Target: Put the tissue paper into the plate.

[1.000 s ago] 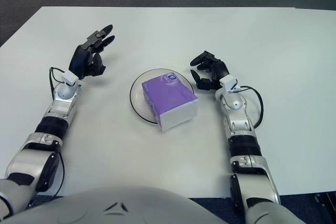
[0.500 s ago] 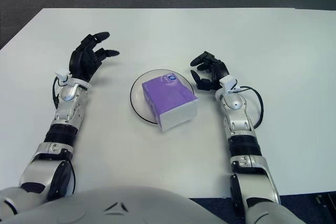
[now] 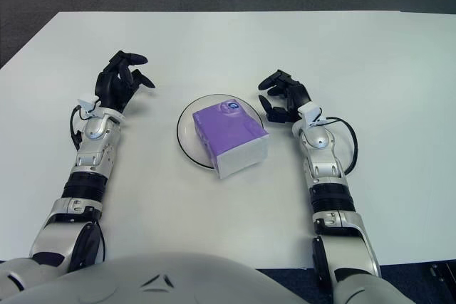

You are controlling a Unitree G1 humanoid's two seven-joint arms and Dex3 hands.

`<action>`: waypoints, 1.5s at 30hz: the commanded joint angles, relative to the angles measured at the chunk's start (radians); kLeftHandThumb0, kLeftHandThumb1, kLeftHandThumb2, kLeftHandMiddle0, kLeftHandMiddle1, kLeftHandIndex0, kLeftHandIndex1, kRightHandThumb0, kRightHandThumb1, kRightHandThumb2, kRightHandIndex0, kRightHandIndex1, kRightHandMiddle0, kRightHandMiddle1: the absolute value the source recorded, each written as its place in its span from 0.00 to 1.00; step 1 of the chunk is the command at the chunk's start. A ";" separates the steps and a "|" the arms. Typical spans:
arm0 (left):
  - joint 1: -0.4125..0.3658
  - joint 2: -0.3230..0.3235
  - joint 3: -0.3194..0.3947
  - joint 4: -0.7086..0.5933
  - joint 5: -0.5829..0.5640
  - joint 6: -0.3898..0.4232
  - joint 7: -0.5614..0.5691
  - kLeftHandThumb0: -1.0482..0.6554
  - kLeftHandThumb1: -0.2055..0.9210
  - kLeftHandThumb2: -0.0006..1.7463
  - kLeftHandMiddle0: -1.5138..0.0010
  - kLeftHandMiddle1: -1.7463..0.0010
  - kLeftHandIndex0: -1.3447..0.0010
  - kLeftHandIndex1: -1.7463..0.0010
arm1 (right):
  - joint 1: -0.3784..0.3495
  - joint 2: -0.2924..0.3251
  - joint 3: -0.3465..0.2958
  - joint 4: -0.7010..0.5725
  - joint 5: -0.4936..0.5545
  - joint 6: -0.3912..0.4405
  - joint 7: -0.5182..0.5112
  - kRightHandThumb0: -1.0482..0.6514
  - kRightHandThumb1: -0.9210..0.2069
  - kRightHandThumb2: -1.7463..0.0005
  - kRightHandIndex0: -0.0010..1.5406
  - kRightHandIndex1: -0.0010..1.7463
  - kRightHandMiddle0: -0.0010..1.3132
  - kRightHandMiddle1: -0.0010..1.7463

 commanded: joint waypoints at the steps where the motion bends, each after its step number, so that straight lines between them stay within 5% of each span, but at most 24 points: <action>1: 0.139 -0.055 -0.013 0.059 0.040 0.046 0.055 0.42 1.00 0.38 0.44 0.00 0.62 0.12 | 0.099 0.036 0.022 0.066 -0.020 0.052 -0.002 0.61 0.37 0.45 0.37 0.95 0.36 0.80; 13: 0.161 -0.080 -0.017 0.064 0.070 0.054 0.110 0.44 1.00 0.33 0.41 0.00 0.65 0.01 | 0.099 0.055 0.009 0.072 -0.026 0.029 -0.066 0.61 0.36 0.45 0.37 0.96 0.36 0.80; 27: 0.150 -0.091 -0.007 0.114 0.035 0.019 0.071 0.45 1.00 0.30 0.38 0.00 0.59 0.00 | 0.100 0.139 -0.067 0.114 0.038 -0.105 -0.175 0.61 0.43 0.36 0.36 1.00 0.32 0.89; 45: 0.151 -0.086 -0.010 0.121 0.042 0.009 0.048 0.46 1.00 0.27 0.39 0.00 0.55 0.00 | 0.096 0.176 -0.092 0.125 0.032 -0.147 -0.248 0.61 0.48 0.29 0.37 1.00 0.30 0.95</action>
